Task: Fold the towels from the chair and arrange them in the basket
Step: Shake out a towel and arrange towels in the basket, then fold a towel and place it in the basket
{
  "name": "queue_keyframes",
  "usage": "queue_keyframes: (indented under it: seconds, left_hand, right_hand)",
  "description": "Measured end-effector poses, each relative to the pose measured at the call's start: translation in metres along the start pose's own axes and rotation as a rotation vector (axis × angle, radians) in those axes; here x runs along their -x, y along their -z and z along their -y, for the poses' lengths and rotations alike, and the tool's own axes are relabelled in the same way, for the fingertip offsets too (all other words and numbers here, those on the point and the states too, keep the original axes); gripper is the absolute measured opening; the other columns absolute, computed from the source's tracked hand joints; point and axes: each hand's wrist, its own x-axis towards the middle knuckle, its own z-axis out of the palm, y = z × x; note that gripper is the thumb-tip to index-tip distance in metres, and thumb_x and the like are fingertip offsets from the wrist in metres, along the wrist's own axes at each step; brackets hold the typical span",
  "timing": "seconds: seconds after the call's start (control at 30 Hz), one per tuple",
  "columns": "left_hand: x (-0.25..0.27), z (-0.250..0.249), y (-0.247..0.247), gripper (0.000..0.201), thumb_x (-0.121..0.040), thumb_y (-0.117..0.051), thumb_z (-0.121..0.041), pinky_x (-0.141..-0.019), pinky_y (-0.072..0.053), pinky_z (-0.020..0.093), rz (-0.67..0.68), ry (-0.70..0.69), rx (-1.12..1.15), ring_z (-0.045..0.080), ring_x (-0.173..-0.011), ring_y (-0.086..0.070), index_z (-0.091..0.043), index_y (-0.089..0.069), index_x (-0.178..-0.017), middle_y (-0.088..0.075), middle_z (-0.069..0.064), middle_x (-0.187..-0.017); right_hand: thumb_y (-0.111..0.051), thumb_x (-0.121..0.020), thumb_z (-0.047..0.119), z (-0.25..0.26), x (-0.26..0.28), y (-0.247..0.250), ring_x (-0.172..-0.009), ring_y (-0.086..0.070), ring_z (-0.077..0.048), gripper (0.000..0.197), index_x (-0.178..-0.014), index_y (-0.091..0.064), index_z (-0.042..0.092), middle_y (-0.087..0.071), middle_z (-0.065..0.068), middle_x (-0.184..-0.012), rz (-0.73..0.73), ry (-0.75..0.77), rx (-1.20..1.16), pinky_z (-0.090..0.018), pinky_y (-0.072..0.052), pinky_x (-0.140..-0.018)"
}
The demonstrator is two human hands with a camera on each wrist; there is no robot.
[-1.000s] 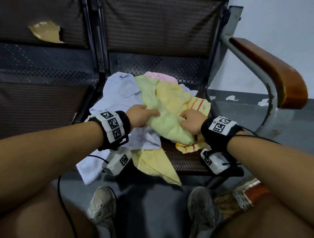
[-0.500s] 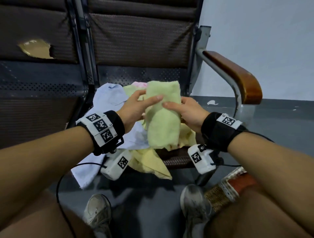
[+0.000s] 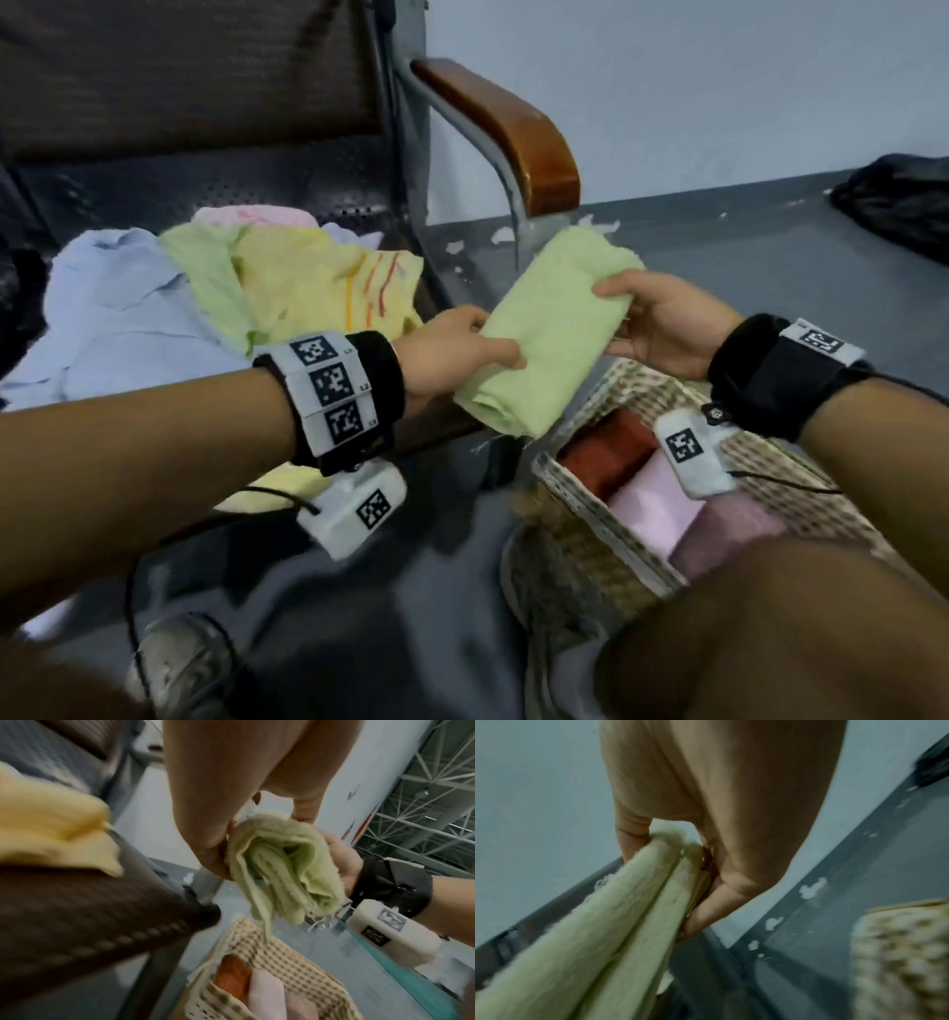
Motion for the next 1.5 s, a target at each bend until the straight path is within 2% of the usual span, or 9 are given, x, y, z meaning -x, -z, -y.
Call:
queue_keyframes:
  seconds: [0.17,0.3,0.43,0.57,0.77,0.87,1.03,1.23,1.5]
  left_hand:
    - [-0.057,0.022,-0.106,0.04,-0.076,-0.078,-0.031,-0.081,-0.058,0.042,0.007,0.049,-0.074,0.025,-0.091,-0.069,-0.02,-0.055,-0.107,-0.069,0.004,-0.103]
    - [-0.094,0.057,-0.166,0.04,-0.081,-0.072,-0.035,-0.063,-0.045,0.029,0.035,0.128,-0.25,0.019,-0.087,-0.059,-0.02,-0.052,-0.112,-0.062,-0.001,-0.106]
    - [-0.124,0.084,-0.2,0.042,-0.086,-0.066,-0.031,-0.075,-0.043,0.032,0.08,0.194,-0.459,0.027,-0.1,-0.056,-0.013,-0.051,-0.121,-0.058,0.007,-0.12]
    - [-0.135,0.095,-0.214,0.052,-0.087,-0.058,-0.023,-0.095,-0.051,0.042,0.074,0.245,-0.634,0.031,-0.117,-0.056,-0.015,-0.043,-0.137,-0.056,0.009,-0.132]
    - [-0.135,0.087,-0.213,0.063,-0.09,-0.056,-0.034,-0.098,-0.045,0.035,0.17,0.261,-0.682,0.03,-0.13,-0.047,-0.014,-0.036,-0.147,-0.045,0.009,-0.146]
    - [-0.127,0.068,-0.195,0.053,-0.091,-0.056,-0.037,-0.094,-0.048,0.031,0.301,0.184,-0.733,0.026,-0.123,-0.053,-0.015,-0.051,-0.138,-0.055,0.007,-0.136]
    - [-0.098,0.018,-0.134,0.019,-0.09,-0.063,-0.033,-0.092,-0.05,0.03,0.349,-0.045,-0.755,0.02,-0.106,-0.063,-0.025,-0.068,-0.107,-0.069,-0.002,-0.111]
    - [-0.034,-0.022,-0.017,0.012,-0.088,-0.066,-0.031,-0.085,-0.055,0.038,0.27,-0.072,-0.691,0.024,-0.09,-0.071,-0.02,-0.067,-0.094,-0.074,0.006,-0.095]
    - [0.053,0.007,0.114,0.027,-0.093,-0.062,-0.032,-0.092,-0.052,0.035,-0.071,0.005,-0.726,0.019,-0.099,-0.065,-0.021,-0.066,-0.117,-0.071,-0.001,-0.109]
  right_hand:
    - [-0.056,-0.089,0.018,-0.072,0.001,0.099,-0.106,-0.067,-0.021,0.043,-0.131,-0.059,0.01,-0.068,-0.005,-0.12,-0.232,-0.155,-0.05,-0.036,-0.058,-0.087]
    - [-0.055,-0.09,0.016,-0.131,-0.016,0.138,-0.106,-0.068,-0.023,0.041,-0.131,-0.059,0.01,-0.07,-0.008,-0.118,-0.329,-0.284,-0.082,-0.043,-0.053,-0.099]
    - [-0.053,-0.096,0.014,-0.177,-0.04,0.154,-0.092,-0.068,-0.023,0.034,-0.129,-0.057,0.004,-0.07,-0.01,-0.105,-0.348,-0.423,-0.07,-0.035,-0.055,-0.077]
    - [-0.064,-0.094,0.01,-0.204,-0.058,0.159,-0.11,-0.066,-0.035,0.041,-0.132,-0.055,-0.002,-0.066,-0.02,-0.124,-0.391,-0.441,-0.013,-0.051,-0.052,-0.099]
    - [-0.073,-0.086,0.031,-0.188,-0.065,0.155,-0.104,-0.065,-0.031,0.046,-0.119,-0.062,0.0,-0.067,-0.012,-0.114,-0.372,-0.38,0.464,-0.045,-0.054,-0.094]
    - [-0.066,-0.087,0.044,-0.153,-0.054,0.15,-0.085,-0.059,-0.021,0.025,-0.093,-0.062,0.019,-0.062,-0.001,-0.092,-0.327,-0.32,0.85,-0.032,-0.05,-0.075]
    - [-0.061,-0.09,0.037,-0.085,-0.032,0.097,-0.108,-0.063,-0.024,0.027,-0.104,-0.074,0.017,-0.069,-0.003,-0.111,-0.156,-0.172,0.989,-0.032,-0.048,-0.093]
    - [-0.057,-0.092,0.021,-0.02,-0.018,-0.032,-0.056,-0.06,0.0,0.011,-0.09,-0.068,0.023,-0.067,0.016,-0.06,0.251,-0.07,0.94,-0.014,-0.045,-0.054]
    - [-0.054,-0.097,0.021,0.019,-0.038,-0.19,-0.084,-0.064,-0.017,0.026,-0.115,-0.068,0.008,-0.07,-0.002,-0.097,0.321,0.062,0.983,-0.026,-0.049,-0.067]
